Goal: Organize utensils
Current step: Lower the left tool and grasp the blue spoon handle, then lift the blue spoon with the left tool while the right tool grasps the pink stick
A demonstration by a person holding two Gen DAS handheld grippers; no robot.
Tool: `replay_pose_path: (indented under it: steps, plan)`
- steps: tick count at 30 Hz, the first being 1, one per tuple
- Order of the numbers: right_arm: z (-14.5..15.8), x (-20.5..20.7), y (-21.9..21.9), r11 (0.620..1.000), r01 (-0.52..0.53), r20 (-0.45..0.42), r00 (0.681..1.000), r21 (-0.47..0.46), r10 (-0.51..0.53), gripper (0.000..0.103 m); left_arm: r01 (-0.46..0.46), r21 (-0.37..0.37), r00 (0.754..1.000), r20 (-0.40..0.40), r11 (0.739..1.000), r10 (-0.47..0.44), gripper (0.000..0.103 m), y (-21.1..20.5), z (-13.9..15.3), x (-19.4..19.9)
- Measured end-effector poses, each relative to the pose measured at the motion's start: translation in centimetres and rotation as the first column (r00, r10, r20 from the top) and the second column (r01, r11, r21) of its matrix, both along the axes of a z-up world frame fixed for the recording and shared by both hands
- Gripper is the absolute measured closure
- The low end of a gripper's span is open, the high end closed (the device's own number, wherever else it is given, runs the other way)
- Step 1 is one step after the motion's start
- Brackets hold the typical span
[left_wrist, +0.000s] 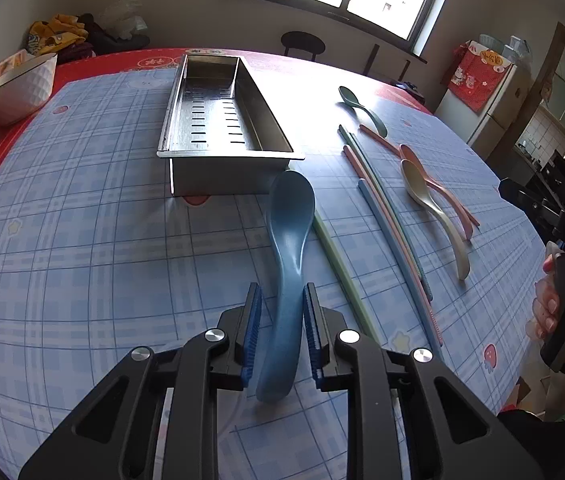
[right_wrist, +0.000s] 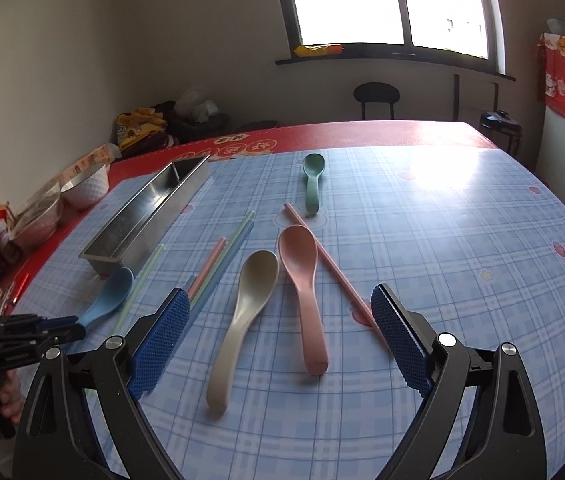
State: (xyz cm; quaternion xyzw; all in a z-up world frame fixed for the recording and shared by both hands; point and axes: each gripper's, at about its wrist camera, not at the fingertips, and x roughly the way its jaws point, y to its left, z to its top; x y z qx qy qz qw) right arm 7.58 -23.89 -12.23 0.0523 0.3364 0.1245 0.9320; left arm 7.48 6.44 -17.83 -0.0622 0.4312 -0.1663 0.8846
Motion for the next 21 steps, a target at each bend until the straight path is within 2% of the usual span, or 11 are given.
replay_pose_path:
  steps: [5, 6, 7, 9, 13, 16, 21]
  plan:
    - [-0.4, 0.0, 0.1, 1.000, -0.011, -0.013, 1.000, 0.008, 0.011, 0.015, 0.008, 0.002, 1.000, 0.007, 1.000, -0.008, 0.089, -0.4, 0.0, 0.1]
    - [-0.6, 0.0, 0.1, 1.000, -0.010, -0.022, 1.000, 0.004, 0.010, 0.032, -0.003, 0.008, 1.000, 0.016, 1.000, 0.003, 0.088, -0.4, 0.0, -0.1]
    - [-0.9, 0.2, 0.2, 1.000, -0.007, -0.040, 0.999, -0.002, 0.007, 0.036, -0.010, 0.015, 0.999, 0.034, 1.000, 0.009, 0.088, -0.5, 0.2, -0.3]
    - [-1.5, 0.4, 0.1, 1.000, -0.001, -0.061, 0.998, 0.008, 0.002, 0.037, -0.010, 0.038, 0.996, 0.089, 0.999, 0.006, 0.088, -0.9, 0.7, -1.0]
    - [-2.5, 0.7, 0.3, 1.000, -0.008, -0.096, 0.995, 0.019, 0.009, 0.047, -0.043, 0.063, 0.987, 0.160, 0.997, 0.033, 0.089, -1.0, 1.4, -2.0]
    - [-3.2, 1.1, 0.5, 1.000, -0.015, -0.128, 0.992, 0.028, 0.018, 0.054, -0.062, 0.036, 0.986, 0.157, 0.997, 0.056, 0.089, -0.3, 1.4, -2.0]
    - [-3.1, 1.4, 0.3, 0.999, -0.003, -0.145, 0.989, 0.034, 0.008, 0.057, -0.048, 0.031, 0.991, 0.129, 0.998, 0.043, 0.089, -0.4, 1.2, -1.7]
